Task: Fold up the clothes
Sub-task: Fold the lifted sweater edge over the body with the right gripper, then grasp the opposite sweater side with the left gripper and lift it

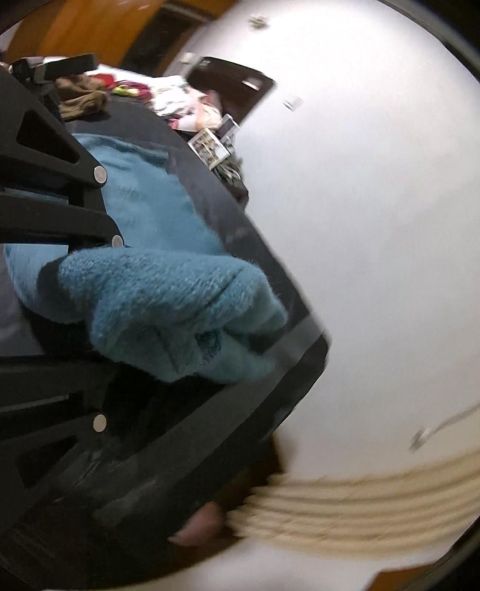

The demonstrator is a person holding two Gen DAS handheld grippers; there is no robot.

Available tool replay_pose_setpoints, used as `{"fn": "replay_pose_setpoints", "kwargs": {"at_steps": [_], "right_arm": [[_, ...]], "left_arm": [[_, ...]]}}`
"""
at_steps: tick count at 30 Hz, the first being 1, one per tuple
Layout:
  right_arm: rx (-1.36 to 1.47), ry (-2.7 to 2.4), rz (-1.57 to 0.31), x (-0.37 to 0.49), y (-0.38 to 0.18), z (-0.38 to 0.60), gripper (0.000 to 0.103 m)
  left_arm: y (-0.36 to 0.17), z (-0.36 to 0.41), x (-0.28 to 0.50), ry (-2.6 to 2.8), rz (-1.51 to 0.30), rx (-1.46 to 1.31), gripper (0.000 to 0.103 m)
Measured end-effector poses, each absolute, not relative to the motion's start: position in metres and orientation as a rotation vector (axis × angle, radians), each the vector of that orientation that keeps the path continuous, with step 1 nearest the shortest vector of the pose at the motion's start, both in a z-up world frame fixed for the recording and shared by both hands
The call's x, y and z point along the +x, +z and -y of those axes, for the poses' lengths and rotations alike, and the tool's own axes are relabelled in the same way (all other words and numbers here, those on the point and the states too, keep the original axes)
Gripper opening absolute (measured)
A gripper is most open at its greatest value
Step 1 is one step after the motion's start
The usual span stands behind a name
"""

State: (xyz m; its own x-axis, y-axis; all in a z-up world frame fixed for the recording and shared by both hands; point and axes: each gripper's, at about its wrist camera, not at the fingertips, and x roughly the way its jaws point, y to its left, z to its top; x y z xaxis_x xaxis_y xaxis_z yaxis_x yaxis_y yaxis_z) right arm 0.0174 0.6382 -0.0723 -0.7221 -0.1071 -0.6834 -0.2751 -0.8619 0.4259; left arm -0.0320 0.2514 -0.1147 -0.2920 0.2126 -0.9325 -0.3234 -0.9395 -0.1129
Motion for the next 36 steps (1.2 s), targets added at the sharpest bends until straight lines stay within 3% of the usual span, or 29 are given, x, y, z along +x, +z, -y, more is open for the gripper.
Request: {"fn": "replay_pose_setpoints", "kwargs": {"at_steps": [14, 26, 36], "right_arm": [[-1.187, 3.006, -0.608, -0.013, -0.016, -0.491, 0.016], [-1.572, 3.089, -0.026, 0.030, -0.093, -0.357, 0.014], [-1.502, 3.088, 0.087, 0.034, -0.085, -0.354, 0.014]], "left_arm": [[-0.112, -0.166, -0.040, 2.322, 0.150, -1.637, 0.086], [-0.134, -0.126, -0.037, 2.076, 0.568, -1.571, 0.086], [-0.133, -0.162, -0.062, 1.788, 0.760, -1.519, 0.086]]}}
